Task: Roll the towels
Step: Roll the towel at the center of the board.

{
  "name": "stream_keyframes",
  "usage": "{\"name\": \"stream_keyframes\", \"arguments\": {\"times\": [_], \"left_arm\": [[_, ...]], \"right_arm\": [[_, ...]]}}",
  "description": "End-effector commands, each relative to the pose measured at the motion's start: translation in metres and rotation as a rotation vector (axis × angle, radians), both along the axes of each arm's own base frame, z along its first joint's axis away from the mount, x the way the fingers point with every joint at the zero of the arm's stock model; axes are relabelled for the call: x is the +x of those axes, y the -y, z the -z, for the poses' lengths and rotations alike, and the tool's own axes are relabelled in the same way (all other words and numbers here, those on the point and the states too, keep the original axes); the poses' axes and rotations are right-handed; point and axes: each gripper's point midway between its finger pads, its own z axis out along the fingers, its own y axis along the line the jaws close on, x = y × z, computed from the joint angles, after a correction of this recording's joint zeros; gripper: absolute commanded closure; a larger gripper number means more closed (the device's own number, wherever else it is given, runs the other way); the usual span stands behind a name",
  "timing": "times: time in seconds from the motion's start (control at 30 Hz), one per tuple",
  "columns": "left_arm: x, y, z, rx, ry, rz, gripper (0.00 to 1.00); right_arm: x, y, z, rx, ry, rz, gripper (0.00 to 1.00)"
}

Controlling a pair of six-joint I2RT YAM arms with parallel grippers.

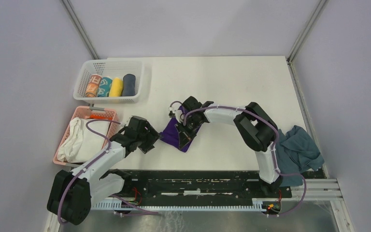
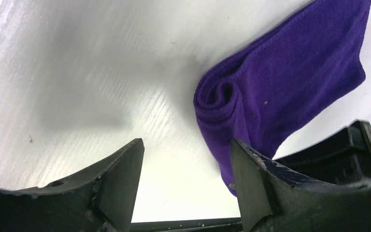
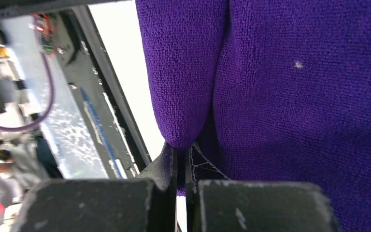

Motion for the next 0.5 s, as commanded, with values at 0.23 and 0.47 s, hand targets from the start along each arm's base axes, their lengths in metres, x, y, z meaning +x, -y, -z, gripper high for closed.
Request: {"name": "stream_keyframes", "arguments": {"times": [0.23, 0.47], "left_arm": [[0.02, 0.03, -0.023, -0.121, 0.088, 0.102, 0.23], [0.035, 0.04, -0.023, -0.158, 0.115, 0.099, 0.25]], "right_arm": [[0.009, -0.005, 0.004, 0.138, -0.306, 0.098, 0.99], [0.018, 0.002, 0.017, 0.14, -0.381, 0.169, 0.98]]}}
